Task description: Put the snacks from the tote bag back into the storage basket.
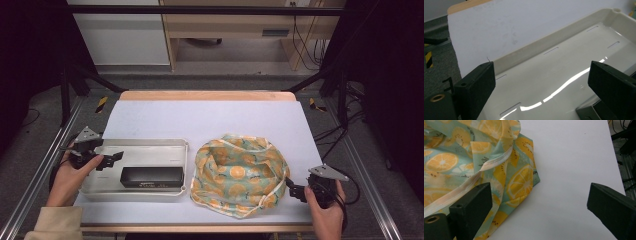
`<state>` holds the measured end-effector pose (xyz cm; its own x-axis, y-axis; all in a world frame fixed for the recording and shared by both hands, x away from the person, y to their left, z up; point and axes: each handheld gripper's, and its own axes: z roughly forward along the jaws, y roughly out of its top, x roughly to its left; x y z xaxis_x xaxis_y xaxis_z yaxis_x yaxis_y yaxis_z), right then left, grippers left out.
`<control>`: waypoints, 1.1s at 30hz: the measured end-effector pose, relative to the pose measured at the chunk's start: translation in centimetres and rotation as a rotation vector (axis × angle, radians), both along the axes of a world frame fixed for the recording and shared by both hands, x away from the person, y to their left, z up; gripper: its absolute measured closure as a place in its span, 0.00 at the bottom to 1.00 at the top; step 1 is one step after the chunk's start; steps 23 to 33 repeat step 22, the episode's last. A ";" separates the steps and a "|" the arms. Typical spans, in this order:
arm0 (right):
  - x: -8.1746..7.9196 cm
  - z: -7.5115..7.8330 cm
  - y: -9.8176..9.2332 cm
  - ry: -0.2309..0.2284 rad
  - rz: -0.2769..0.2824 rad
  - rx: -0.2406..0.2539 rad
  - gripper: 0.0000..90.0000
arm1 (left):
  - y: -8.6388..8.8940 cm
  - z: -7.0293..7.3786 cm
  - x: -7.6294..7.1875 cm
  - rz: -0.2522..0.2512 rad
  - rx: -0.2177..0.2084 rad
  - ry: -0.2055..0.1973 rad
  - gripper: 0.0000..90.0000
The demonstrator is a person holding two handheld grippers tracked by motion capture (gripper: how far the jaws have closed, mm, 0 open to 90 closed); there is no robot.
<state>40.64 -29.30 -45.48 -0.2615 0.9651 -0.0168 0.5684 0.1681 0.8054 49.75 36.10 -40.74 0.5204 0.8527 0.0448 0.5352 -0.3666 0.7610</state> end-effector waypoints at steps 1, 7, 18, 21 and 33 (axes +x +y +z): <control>0.0 0.0 0.0 0.000 -0.001 0.000 0.07 | 0.1 -0.1 0.0 0.001 -0.004 -0.002 0.09; 0.0 0.0 0.0 0.000 0.000 0.000 0.07 | 1.0 -0.6 0.2 0.031 -0.001 -0.013 0.09; 0.0 0.0 0.0 0.005 0.000 -0.003 0.07 | 1.5 -1.4 0.3 0.058 0.027 -0.023 0.09; 0.0 0.0 0.0 0.004 0.003 -0.004 0.07 | 1.5 -1.3 0.3 0.058 0.028 -0.031 0.09; 0.0 0.0 0.0 0.006 0.003 -0.001 0.07 | 1.4 -1.3 0.3 0.059 0.025 -0.030 0.09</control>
